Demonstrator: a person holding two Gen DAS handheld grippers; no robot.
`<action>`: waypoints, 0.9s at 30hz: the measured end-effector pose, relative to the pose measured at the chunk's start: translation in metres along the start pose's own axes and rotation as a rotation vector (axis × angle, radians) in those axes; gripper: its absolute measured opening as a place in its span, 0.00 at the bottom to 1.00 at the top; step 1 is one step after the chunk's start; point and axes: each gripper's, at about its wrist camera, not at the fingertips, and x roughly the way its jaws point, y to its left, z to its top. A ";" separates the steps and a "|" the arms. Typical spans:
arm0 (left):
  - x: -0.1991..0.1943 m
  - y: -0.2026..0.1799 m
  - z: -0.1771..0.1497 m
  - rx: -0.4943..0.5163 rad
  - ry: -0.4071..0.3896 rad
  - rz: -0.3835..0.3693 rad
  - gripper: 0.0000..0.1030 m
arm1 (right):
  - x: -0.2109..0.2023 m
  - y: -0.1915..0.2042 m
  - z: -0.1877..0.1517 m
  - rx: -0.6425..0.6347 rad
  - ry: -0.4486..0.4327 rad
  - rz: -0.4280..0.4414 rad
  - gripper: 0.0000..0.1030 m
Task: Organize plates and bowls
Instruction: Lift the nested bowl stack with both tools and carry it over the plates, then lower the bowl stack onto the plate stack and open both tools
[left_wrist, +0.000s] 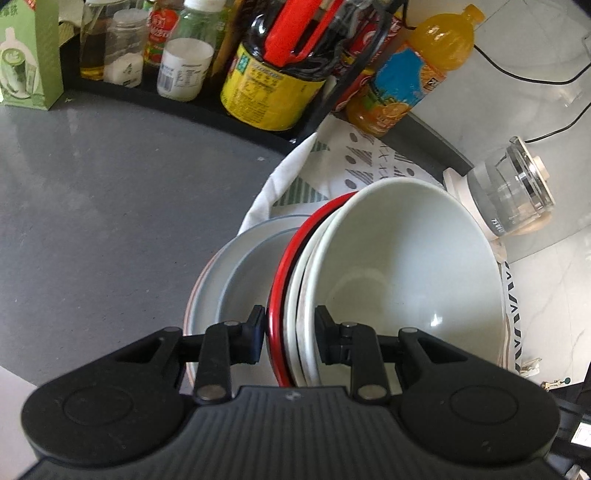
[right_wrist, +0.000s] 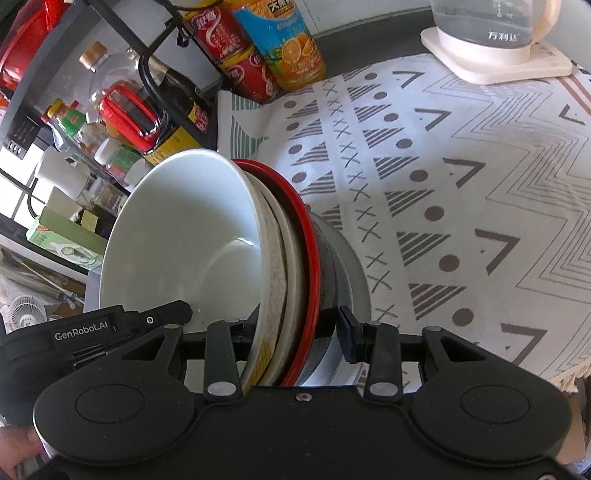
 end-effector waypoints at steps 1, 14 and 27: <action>0.000 0.002 -0.001 -0.002 0.002 0.000 0.26 | 0.001 0.001 -0.001 0.004 0.004 -0.001 0.37; -0.003 0.012 0.000 0.002 0.002 -0.028 0.27 | 0.009 0.001 -0.006 0.065 0.014 -0.002 0.39; -0.018 0.009 0.004 0.007 -0.042 -0.006 0.54 | -0.021 -0.001 0.001 0.035 -0.102 -0.014 0.66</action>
